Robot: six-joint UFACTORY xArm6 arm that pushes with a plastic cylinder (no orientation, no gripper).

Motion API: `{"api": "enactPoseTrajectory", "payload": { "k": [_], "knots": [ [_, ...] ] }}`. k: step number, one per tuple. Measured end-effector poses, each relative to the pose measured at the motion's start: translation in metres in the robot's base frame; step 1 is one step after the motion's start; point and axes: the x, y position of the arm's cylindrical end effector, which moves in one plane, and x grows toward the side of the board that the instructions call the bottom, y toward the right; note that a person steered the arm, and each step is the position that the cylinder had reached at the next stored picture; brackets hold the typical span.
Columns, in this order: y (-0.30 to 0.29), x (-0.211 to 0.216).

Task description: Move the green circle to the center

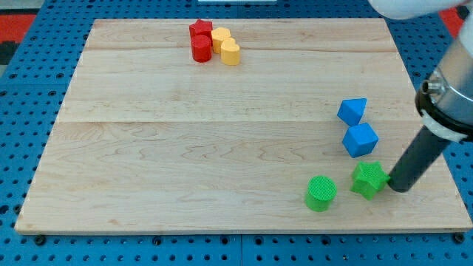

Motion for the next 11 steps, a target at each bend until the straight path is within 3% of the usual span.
{"api": "enactPoseTrajectory", "payload": {
  "k": [2, 4, 6, 7, 9, 11],
  "knots": [
    [0.026, -0.017],
    [0.029, -0.105],
    [-0.047, -0.215],
    [-0.106, -0.231],
    [-0.157, -0.147],
    [-0.158, -0.008]
  ]
}}
